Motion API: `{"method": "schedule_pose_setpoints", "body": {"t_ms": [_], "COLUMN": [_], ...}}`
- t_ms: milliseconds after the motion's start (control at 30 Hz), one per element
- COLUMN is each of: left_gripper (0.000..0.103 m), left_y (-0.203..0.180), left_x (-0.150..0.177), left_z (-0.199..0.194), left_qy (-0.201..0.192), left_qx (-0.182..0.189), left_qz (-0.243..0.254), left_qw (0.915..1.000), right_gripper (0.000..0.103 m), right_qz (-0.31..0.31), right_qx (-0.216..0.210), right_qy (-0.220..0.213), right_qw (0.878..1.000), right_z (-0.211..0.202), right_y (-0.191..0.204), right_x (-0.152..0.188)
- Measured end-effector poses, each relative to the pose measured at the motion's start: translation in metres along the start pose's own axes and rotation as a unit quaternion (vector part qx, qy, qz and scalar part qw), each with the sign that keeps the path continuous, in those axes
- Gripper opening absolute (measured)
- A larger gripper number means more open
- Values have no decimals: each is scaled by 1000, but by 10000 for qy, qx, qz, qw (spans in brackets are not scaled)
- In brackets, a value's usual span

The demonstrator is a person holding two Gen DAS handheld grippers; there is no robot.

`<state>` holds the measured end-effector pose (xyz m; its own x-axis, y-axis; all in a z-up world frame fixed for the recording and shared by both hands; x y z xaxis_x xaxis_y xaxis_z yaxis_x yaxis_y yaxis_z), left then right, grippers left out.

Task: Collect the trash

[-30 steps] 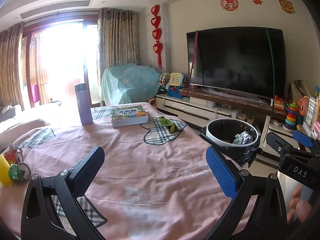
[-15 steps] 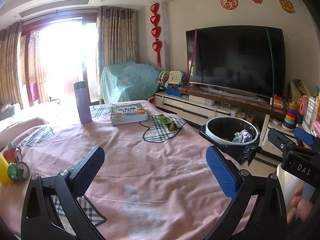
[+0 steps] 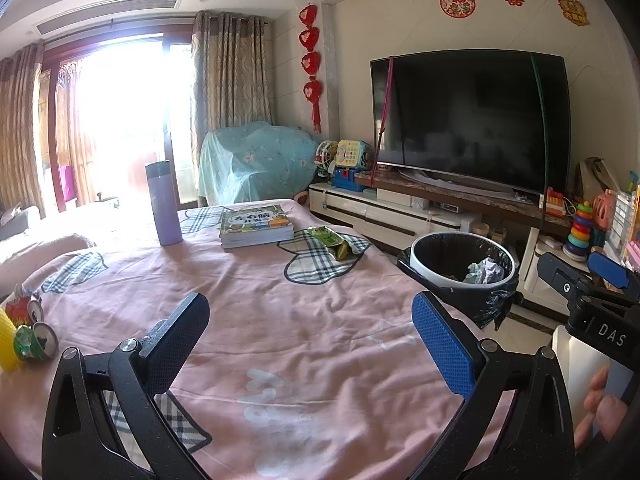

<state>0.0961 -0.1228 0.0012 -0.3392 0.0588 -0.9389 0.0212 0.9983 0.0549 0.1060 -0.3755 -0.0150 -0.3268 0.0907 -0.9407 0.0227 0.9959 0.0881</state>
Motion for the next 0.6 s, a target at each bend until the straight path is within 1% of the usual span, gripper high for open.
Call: {"method": "schedule_pose_setpoints", "body": {"t_ms": [333,600], "left_gripper": [103,103], "left_y": [-2,-3], "left_x": [2,3], "left_z": [0,1], "left_qy": [10,25], "left_qx": [41,64], "left_qz": [26,35], "left_qw": [10000,10000], "right_gripper": [103,103], "right_qz": [-2,6], "right_qx": [-6,-44], "right_qy": [-10,-40], "right_qw": [10000,10000], "right_z": [0,-2], "right_y": [1,7], "right_x": [-1,-7]}}
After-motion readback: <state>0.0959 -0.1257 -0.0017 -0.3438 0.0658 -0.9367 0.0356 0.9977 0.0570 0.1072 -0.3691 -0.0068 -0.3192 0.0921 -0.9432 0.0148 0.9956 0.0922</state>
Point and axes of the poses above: each gripper's, at about its wrist camera, not at the fingertips, and z roughly the way its jaws point, y to its left, x to its underside, the point moved 6 cm from there along z, roughly the way its jaws point, and after that the axes turned 3 degrees about -x, right-handed, at the moved point
